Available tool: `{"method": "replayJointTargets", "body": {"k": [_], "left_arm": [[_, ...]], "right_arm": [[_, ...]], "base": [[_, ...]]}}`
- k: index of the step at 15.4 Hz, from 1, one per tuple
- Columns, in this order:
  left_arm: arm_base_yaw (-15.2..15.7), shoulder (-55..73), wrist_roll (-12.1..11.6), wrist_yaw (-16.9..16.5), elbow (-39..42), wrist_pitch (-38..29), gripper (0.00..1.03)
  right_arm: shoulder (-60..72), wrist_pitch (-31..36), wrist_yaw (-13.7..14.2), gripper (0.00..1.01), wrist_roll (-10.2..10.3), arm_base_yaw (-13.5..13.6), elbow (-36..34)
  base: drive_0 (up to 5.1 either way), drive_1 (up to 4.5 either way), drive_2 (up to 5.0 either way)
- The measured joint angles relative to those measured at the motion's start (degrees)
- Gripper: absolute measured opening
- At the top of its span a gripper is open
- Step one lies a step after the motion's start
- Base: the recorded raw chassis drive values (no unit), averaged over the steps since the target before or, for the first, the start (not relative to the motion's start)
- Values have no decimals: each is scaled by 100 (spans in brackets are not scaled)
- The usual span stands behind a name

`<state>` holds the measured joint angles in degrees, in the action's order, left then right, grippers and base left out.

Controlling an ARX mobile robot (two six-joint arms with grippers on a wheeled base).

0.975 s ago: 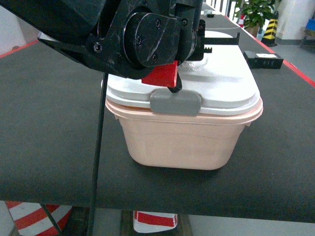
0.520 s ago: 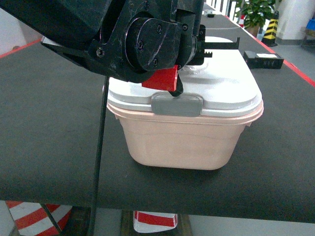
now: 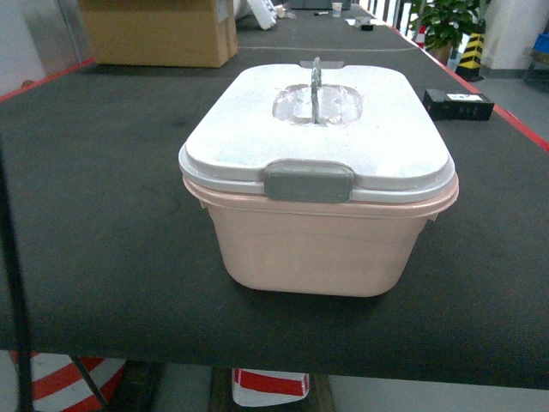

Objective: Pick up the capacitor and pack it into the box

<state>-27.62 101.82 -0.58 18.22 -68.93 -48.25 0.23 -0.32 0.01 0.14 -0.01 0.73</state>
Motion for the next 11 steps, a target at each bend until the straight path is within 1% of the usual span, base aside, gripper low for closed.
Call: {"method": "replayJointTargets", "body": {"k": [1, 2, 4, 9, 11], "left_arm": [[203, -579, -358, 72, 560, -402, 98], [280, -859, -457, 81, 841, -446, 98], [321, -1023, -511, 83, 1032, -503, 98], [470, -1504, -763, 101, 1757, -772, 98], [533, -1670, -798, 111, 2004, -763, 98]], "right_arm": [[0, 2, 0, 98, 2, 0, 0], [0, 0, 2, 98, 0, 0, -2], [0, 0, 0, 98, 0, 0, 0], [0, 0, 0, 98, 2, 0, 0], [0, 0, 0, 98, 0, 0, 0]], "base": [[0, 0, 0], [0, 0, 0], [0, 0, 0], [0, 0, 0], [0, 0, 0]]}}
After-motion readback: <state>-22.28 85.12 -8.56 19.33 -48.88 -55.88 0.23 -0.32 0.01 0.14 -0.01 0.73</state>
